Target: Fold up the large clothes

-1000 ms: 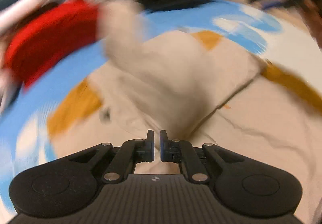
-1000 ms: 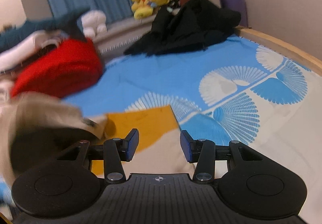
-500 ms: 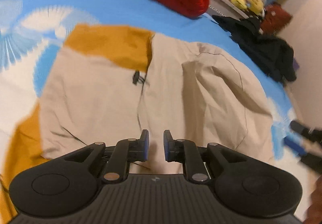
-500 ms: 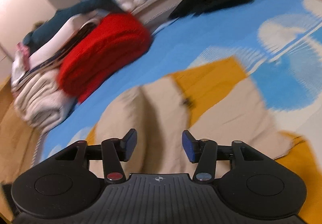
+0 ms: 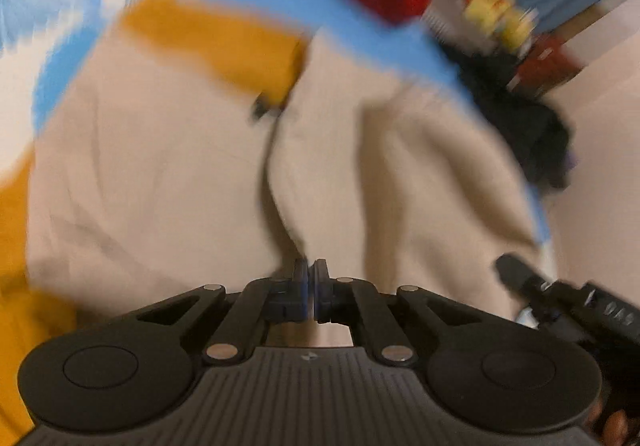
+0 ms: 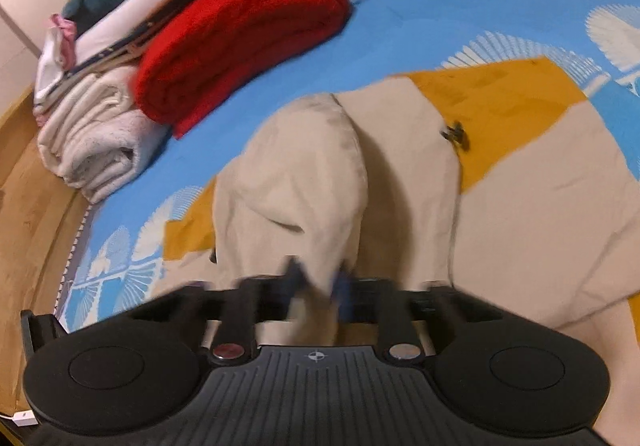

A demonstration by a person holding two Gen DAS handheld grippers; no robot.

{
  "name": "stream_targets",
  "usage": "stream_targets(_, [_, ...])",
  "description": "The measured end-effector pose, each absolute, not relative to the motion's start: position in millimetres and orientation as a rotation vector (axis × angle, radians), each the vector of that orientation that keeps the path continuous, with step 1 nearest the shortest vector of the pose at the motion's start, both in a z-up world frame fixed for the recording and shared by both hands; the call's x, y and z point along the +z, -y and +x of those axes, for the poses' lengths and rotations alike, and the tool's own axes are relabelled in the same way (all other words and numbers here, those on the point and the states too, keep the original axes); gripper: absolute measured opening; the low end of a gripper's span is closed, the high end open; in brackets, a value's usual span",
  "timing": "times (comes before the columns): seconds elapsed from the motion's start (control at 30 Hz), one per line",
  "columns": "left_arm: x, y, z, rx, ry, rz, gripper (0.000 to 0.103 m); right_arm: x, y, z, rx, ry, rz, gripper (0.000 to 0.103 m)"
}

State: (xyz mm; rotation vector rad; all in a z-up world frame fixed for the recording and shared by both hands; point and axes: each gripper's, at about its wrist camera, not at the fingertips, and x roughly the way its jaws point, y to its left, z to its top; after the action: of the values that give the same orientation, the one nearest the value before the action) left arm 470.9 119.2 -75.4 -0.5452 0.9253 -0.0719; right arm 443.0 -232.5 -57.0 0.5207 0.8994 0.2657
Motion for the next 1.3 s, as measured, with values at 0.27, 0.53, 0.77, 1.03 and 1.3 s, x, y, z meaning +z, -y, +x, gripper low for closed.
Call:
stream_targets(0.27, [-32.2, -131.4, 455.6, -0.095, -0.711, -0.498, 0.002, -20.5, 280.3, 414.0, 0.355, -0.482, 0.898, 0.001])
stream_targets(0.53, [-110.1, -117.9, 463.5, 0.047, -1.147, -0.417, 0.008, -115.0, 300.6, 425.9, -0.082, -1.1, 0.829, 0.003])
stream_targets(0.77, [-67.6, -90.1, 459.4, 0.016, -0.9, -0.227, 0.028, -108.9, 298.8, 427.4, -0.094, -1.106, 0.787, 0.011])
stream_targets(1.03, [-113.1, -29.8, 459.3, -0.277, -1.137, -0.166, 0.044, -91.7, 293.3, 431.5, -0.011, -1.034, 0.689, 0.053])
stream_targets(1.3, [-130.7, -17.5, 453.9, -0.239, -1.186, -0.05, 0.044, -92.8, 294.9, 439.8, -0.011, -0.996, 0.687, 0.054])
